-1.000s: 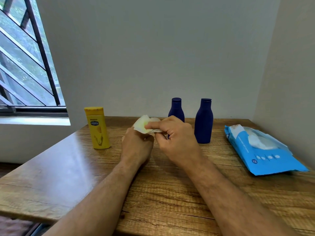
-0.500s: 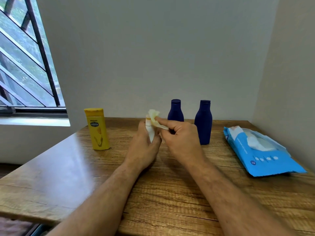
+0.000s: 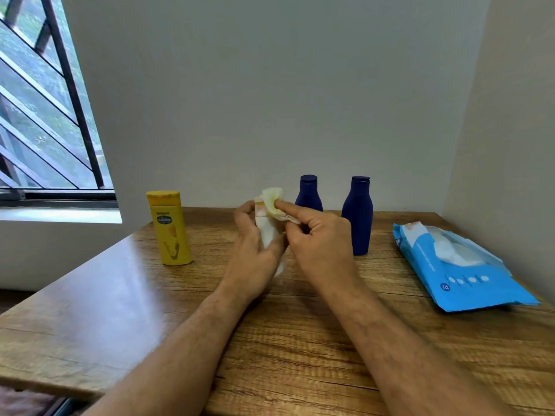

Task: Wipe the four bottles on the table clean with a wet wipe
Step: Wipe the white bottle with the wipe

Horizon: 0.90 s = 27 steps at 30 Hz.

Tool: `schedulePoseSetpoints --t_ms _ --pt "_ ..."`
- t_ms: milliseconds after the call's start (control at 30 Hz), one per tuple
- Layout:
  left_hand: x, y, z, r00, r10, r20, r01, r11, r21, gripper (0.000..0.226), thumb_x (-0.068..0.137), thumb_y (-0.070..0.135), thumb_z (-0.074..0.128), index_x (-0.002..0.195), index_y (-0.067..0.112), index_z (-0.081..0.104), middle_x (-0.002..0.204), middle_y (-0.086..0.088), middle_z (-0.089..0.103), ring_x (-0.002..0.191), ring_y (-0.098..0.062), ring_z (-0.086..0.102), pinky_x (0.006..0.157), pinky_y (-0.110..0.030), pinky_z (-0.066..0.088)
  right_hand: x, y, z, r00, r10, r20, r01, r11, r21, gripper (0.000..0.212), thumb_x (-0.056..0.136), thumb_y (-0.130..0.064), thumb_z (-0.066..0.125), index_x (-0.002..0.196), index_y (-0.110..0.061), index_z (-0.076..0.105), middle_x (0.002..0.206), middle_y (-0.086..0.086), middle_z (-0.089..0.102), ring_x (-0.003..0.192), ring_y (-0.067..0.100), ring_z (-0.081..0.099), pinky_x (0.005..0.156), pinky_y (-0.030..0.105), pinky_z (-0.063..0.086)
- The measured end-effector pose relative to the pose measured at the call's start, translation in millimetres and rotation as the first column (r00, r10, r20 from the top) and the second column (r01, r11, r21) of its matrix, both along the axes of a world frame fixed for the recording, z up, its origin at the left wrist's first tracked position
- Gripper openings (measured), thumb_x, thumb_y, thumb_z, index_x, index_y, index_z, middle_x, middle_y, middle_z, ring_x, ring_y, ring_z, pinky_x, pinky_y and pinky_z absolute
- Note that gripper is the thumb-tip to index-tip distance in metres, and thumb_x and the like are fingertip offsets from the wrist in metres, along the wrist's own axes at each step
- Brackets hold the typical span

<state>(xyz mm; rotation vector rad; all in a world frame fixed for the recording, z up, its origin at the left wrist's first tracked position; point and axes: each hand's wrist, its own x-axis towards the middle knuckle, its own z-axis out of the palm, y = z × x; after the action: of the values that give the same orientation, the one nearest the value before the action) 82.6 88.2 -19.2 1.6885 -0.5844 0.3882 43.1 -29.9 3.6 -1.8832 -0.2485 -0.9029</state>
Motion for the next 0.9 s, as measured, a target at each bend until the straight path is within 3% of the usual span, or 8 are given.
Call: schedulePoseSetpoints --t_ms 133,233,400,500,600,667,800,900 --pt "2 2 5 0.965 -0.167 -0.201 0.115 0.962 -0.247 0.041 0.092 0.024 0.068 0.119 0.036 0.041 0.121 -0.006 0.062 0.105 -0.026 0.068 0.085 -0.050 0.061 2 -6 2 0.998 0.002 -0.060 0.005 0.993 0.114 0.029 0.093 -0.018 0.065 0.120 -0.027 0.069 0.102 -0.013 0.071 0.084 0.002 0.066 0.068 0.011 0.054" --pt "3 5 8 0.941 -0.252 -0.227 0.162 0.922 -0.352 0.023 0.100 0.020 0.056 0.121 0.029 0.055 0.109 -0.004 0.071 0.090 -0.025 0.071 0.076 -0.048 0.061 3 -9 3 1.000 0.002 -0.031 0.003 0.985 0.172 0.027 0.093 -0.016 0.065 0.118 -0.025 0.070 0.089 -0.024 0.067 0.085 0.007 0.065 0.063 0.011 0.054" --pt "0 7 8 0.921 -0.287 -0.263 0.179 0.912 -0.369 0.024 0.101 0.033 0.048 0.112 0.022 0.066 0.085 -0.007 0.069 0.069 -0.020 0.063 0.057 -0.033 0.054 6 -8 2 0.998 0.053 -0.035 -0.045 0.978 0.205 0.026 0.092 -0.015 0.067 0.116 -0.026 0.071 0.082 -0.025 0.067 0.095 0.014 0.063 0.067 0.011 0.054" --pt "1 8 4 0.920 -0.290 -0.264 0.210 0.933 -0.291 0.052 0.080 0.053 0.062 0.122 0.023 0.057 0.093 -0.009 0.063 0.070 -0.018 0.059 0.054 -0.032 0.049 7 -6 1 0.992 0.108 -0.071 -0.089 0.970 0.227 0.027 0.092 -0.019 0.068 0.116 -0.029 0.071 0.086 -0.015 0.074 0.091 0.023 0.068 0.076 0.030 0.060" --pt "3 8 3 0.895 -0.339 -0.290 0.264 0.927 -0.267 0.080 0.064 0.052 0.078 0.129 0.025 0.040 0.102 -0.013 0.057 0.058 -0.015 0.058 0.045 -0.028 0.046 7 -6 3 0.986 0.131 -0.108 -0.101 0.964 0.245 0.028 0.091 -0.024 0.068 0.118 -0.030 0.070 0.094 -0.015 0.074 0.088 0.011 0.069 0.075 0.024 0.059" --pt "3 7 5 0.868 -0.392 -0.304 0.296 0.901 -0.316 0.073 0.066 0.043 0.077 0.126 0.022 0.041 0.099 -0.012 0.055 0.056 -0.016 0.055 0.046 -0.027 0.045 7 -7 3 0.979 0.169 -0.114 -0.130 0.949 0.286 0.028 0.091 -0.023 0.068 0.119 -0.028 0.070 0.099 -0.013 0.074 0.089 0.008 0.069 0.076 0.022 0.058" --pt "-2 6 8 0.801 -0.498 -0.332 0.307 0.819 -0.485 0.045 0.082 0.030 0.068 0.119 0.010 0.055 0.094 -0.011 0.063 0.070 -0.022 0.062 0.060 -0.037 0.055 9 -9 4 0.966 0.243 -0.094 -0.187 0.898 0.399 0.025 0.091 -0.020 0.068 0.115 -0.024 0.073 0.102 -0.010 0.074 0.096 0.003 0.069 0.079 0.021 0.056" --pt "-1 7 7 0.802 -0.487 -0.346 0.269 0.811 -0.519 0.043 0.082 0.034 0.059 0.116 0.007 0.059 0.083 -0.012 0.070 0.071 -0.025 0.067 0.074 -0.042 0.056 13 -12 8 0.969 0.241 -0.058 -0.166 0.802 0.574 0.021 0.088 -0.017 0.072 0.108 -0.023 0.075 0.095 -0.006 0.076 0.094 0.012 0.071 0.087 0.035 0.058"
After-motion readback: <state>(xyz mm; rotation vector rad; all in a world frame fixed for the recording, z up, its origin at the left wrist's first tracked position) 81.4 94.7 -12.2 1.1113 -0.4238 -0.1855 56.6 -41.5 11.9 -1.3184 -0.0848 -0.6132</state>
